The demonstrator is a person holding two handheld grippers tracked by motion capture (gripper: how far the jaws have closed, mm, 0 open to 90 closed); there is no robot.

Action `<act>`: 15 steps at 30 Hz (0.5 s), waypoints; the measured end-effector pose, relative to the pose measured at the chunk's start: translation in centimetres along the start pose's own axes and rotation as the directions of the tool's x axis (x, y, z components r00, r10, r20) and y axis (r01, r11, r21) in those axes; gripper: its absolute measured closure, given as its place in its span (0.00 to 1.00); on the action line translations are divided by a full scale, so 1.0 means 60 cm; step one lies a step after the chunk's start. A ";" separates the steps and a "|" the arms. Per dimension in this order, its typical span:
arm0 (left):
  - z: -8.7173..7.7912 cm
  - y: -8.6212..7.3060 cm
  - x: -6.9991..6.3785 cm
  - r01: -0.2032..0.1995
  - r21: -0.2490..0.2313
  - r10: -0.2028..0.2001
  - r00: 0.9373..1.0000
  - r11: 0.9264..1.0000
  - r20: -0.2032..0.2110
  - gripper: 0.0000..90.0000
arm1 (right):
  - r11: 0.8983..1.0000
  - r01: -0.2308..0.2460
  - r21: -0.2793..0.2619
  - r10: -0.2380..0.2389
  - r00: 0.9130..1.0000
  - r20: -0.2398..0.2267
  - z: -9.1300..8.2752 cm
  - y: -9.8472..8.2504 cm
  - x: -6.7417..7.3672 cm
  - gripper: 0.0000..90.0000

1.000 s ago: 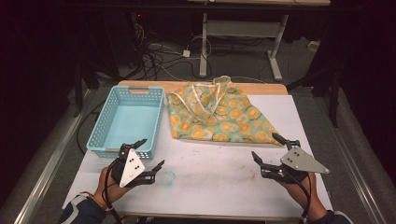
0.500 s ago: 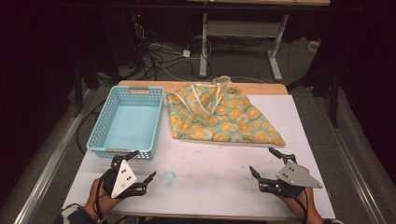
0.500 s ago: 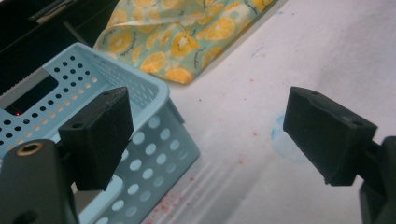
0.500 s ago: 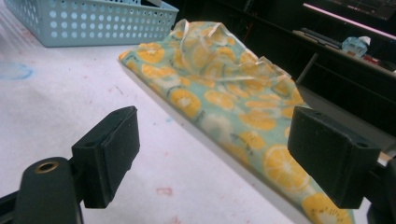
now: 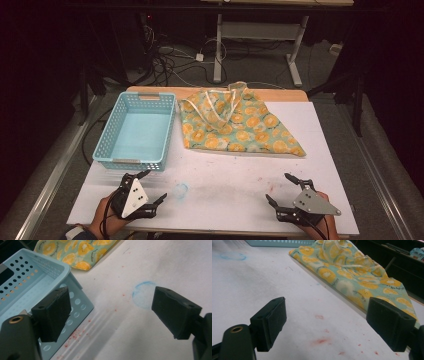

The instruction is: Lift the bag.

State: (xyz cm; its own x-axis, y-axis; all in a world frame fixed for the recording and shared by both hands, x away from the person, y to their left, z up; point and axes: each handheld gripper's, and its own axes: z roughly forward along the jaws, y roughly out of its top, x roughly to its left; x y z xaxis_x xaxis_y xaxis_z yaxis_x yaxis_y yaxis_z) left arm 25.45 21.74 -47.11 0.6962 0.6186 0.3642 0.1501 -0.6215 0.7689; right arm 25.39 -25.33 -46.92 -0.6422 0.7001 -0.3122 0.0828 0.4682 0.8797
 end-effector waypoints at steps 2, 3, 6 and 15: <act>-0.001 -0.001 0.001 0.003 0.001 -0.003 1.000 1.000 -0.004 0.17 | 1.000 0.002 -0.004 -0.002 1.000 0.000 0.001 -0.001 -0.001 0.19; -0.002 -0.001 0.001 0.002 0.001 -0.002 1.000 1.000 -0.005 0.17 | 1.000 0.002 0.002 -0.002 1.000 0.002 0.002 -0.001 -0.002 0.19; -0.003 -0.002 0.001 0.004 -0.001 -0.004 1.000 1.000 0.000 0.17 | 1.000 -0.002 0.014 0.002 1.000 0.002 0.004 -0.001 -0.002 0.19; -0.003 -0.003 0.002 0.012 -0.001 -0.012 1.000 1.000 0.008 0.17 | 1.000 0.001 0.008 -0.001 1.000 0.015 0.001 0.004 -0.002 0.19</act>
State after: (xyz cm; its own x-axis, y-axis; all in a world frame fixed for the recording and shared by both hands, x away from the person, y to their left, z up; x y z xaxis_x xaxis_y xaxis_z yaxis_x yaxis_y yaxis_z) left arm 25.38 22.05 -47.11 0.6999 0.6221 0.3508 0.1574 -0.6134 0.7739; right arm 25.51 -25.27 -46.69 -0.6307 0.7078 -0.3183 0.0884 0.4730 0.8766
